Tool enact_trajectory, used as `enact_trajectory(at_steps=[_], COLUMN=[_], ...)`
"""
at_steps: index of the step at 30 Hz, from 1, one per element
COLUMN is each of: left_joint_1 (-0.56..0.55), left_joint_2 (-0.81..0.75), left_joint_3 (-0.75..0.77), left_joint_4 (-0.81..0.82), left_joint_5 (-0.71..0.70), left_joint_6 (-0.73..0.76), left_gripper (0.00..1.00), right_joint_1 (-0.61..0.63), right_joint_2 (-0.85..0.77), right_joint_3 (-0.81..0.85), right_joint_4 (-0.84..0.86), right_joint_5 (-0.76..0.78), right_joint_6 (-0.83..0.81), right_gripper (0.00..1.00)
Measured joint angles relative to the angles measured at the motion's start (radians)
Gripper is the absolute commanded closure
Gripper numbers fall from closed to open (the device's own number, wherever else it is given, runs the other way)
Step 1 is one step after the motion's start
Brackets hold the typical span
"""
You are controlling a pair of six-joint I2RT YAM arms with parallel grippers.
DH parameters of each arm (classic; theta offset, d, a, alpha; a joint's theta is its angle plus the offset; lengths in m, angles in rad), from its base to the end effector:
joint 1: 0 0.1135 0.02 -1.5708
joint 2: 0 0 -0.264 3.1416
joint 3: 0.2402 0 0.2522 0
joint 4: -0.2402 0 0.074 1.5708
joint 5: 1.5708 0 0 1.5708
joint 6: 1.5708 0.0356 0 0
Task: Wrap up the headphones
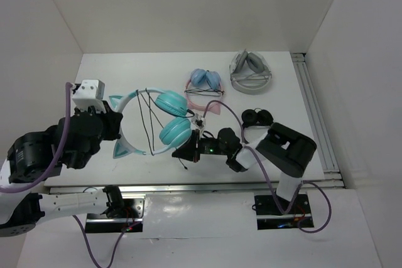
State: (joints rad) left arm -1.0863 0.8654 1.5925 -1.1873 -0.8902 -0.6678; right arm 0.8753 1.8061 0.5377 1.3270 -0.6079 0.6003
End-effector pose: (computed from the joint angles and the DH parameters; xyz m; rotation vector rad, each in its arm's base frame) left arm 0.0610 -0.0564 0.4793 -0.1462 1.8595 -0.3076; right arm 0.1861 0.2547 0.1603 -0.7815 1.5830 1.5837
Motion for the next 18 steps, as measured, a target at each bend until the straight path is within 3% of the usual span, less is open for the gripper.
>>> enact_trajectory(at_steps=[4, 10, 18], left_joint_1=[-0.002, -0.002, 0.058], left_joint_2=[-0.004, 0.047, 0.145], left_joint_3=[-0.060, -0.090, -0.158], left_joint_4=[0.001, 0.036, 0.038], left_joint_5=[-0.072, -0.141, -0.184], left_joint_6=[-0.041, -0.100, -0.159], left_gripper=[1.00, 1.00, 1.00], right_joint_1=[0.131, 0.378, 0.539], right_joint_2=[-0.132, -0.345, -0.539], right_joint_3=[-0.090, -0.079, 0.037], right_joint_4=[-0.023, -0.185, -0.598], right_joint_5=[0.128, 0.353, 0.636], right_joint_6=[-0.082, -0.235, -0.342], right_gripper=[1.00, 1.00, 1.00])
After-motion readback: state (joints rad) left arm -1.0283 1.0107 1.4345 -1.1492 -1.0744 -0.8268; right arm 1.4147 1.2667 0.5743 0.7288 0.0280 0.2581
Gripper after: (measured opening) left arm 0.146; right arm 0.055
